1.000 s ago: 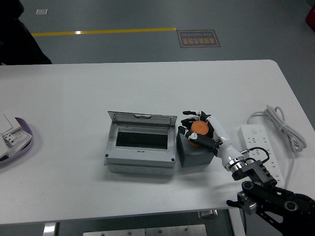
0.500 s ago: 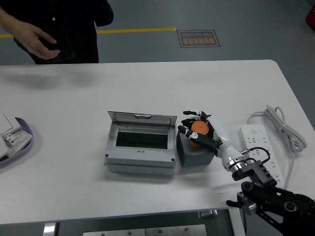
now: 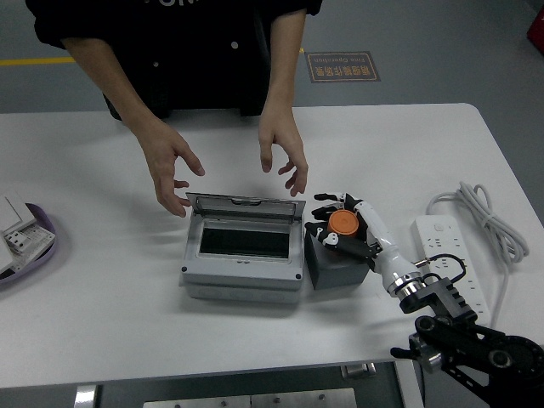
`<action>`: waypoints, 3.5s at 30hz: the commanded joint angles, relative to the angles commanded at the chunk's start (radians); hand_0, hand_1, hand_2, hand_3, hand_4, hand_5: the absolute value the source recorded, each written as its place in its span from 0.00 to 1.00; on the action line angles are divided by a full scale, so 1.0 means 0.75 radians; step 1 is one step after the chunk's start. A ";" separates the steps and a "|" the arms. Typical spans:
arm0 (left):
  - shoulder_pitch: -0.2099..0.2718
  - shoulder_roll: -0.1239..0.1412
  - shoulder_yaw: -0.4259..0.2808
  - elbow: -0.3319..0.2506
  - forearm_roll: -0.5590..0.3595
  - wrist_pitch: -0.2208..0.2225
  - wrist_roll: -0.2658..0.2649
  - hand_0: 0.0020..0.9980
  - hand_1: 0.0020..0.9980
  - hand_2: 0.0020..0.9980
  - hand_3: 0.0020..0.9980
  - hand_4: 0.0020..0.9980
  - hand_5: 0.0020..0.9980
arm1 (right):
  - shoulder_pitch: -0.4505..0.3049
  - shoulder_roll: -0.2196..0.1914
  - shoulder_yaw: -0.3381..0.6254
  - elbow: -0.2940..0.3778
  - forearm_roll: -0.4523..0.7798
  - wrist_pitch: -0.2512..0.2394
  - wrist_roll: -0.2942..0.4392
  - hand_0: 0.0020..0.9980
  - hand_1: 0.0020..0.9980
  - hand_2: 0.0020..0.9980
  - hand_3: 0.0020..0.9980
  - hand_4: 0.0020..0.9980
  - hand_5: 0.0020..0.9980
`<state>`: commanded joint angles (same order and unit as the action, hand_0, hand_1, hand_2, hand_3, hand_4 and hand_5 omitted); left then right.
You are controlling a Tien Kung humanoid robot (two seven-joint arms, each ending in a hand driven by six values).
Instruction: Pick up the cylinder from the cube,place it in the box,flap close box
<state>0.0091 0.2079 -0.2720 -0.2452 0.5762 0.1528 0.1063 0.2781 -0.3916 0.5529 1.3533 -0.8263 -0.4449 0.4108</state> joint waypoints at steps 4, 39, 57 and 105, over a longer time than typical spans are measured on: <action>-0.001 0.000 0.001 0.000 -0.001 0.000 -0.001 0.51 0.55 0.56 0.60 0.71 0.13 | 0.000 0.000 0.001 0.000 -0.001 -0.002 -0.001 0.69 0.63 0.57 0.65 0.45 0.00; 0.002 -0.005 -0.014 0.000 0.013 -0.001 0.003 0.51 0.55 0.56 0.60 0.72 0.14 | 0.177 0.069 0.000 0.204 -0.352 -0.179 -0.277 0.29 0.30 0.36 0.29 0.00 0.00; -0.012 0.005 -0.077 0.001 0.092 -0.015 0.034 0.51 0.55 0.56 0.60 0.72 0.16 | 0.468 0.232 -0.205 0.158 -1.203 0.152 -1.116 0.29 0.45 0.51 0.43 0.14 0.00; -0.021 0.017 -0.051 -0.007 0.079 -0.018 0.035 0.51 0.55 0.56 0.60 0.72 0.15 | 0.542 0.092 -0.110 0.363 -0.804 -0.030 -0.904 0.82 0.70 0.73 0.76 0.87 0.46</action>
<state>-0.0067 0.2205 -0.3100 -0.2507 0.6358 0.1391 0.1325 0.6843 -0.3229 0.4703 1.6258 -1.4290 -0.4671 -0.2671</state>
